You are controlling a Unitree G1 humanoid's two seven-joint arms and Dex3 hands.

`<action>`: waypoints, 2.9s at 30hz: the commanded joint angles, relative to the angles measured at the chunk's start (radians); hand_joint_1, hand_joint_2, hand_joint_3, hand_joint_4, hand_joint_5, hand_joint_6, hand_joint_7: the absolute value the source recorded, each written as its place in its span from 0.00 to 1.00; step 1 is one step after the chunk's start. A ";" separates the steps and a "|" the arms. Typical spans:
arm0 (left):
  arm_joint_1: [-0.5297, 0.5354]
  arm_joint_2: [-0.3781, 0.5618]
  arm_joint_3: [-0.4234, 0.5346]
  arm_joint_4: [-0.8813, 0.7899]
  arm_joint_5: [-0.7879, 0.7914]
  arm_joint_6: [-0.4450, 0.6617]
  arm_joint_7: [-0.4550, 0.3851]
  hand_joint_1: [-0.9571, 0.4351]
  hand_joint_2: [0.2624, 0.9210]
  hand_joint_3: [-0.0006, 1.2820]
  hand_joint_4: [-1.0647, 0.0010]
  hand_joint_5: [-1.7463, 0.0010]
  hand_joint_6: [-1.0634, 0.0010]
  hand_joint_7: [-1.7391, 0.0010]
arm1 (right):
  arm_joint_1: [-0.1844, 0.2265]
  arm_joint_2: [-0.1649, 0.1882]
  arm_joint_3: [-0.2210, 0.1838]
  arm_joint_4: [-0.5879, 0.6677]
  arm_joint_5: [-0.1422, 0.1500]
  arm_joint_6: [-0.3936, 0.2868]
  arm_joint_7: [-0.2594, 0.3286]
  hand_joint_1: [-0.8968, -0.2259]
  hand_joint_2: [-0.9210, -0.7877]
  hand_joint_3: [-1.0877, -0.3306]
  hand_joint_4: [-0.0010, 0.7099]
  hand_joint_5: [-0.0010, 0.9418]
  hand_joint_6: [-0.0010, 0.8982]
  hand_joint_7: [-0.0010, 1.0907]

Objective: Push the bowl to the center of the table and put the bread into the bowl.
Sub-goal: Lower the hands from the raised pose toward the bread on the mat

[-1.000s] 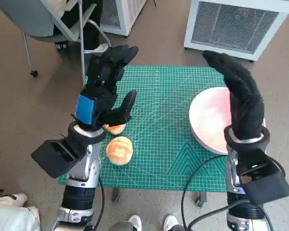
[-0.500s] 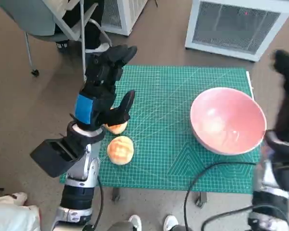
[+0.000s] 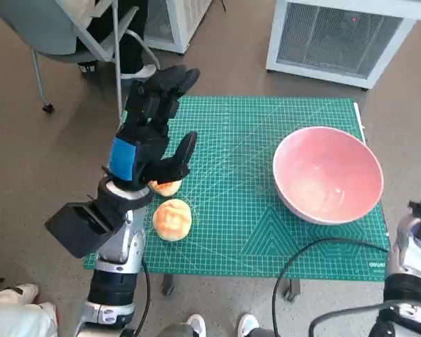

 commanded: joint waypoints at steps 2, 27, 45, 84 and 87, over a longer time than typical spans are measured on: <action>-0.018 0.015 0.001 -0.004 0.005 0.005 -0.006 0.50 0.66 0.67 1.00 0.65 1.00 0.55 | -0.008 0.007 -0.012 0.103 0.036 0.064 0.029 0.63 0.00 0.48 0.52 0.01 0.11 0.48; 0.004 0.059 0.020 -0.061 0.009 0.030 0.006 0.49 0.64 0.65 1.00 0.61 1.00 0.52 | -0.054 0.125 0.008 0.220 0.058 0.326 0.089 0.68 0.00 0.46 0.45 0.00 0.11 0.44; 0.035 0.079 0.037 -0.096 0.033 0.026 0.041 0.47 0.67 0.60 1.00 0.59 1.00 0.50 | -0.137 0.224 0.039 0.225 0.035 0.361 0.129 0.65 0.00 0.45 0.50 0.02 0.13 0.45; 0.047 0.419 0.085 0.025 0.307 -0.070 0.015 0.48 0.89 0.26 0.80 0.74 0.90 0.55 | -0.288 0.251 0.091 0.185 0.006 0.321 0.127 0.70 0.00 0.44 0.48 0.00 0.09 0.50; 0.012 0.509 0.062 0.083 0.349 -0.074 -0.038 0.50 0.96 0.13 0.70 0.84 0.80 0.64 | -0.286 0.243 0.100 0.149 0.002 0.247 0.148 0.68 0.00 0.44 0.47 0.00 0.06 0.51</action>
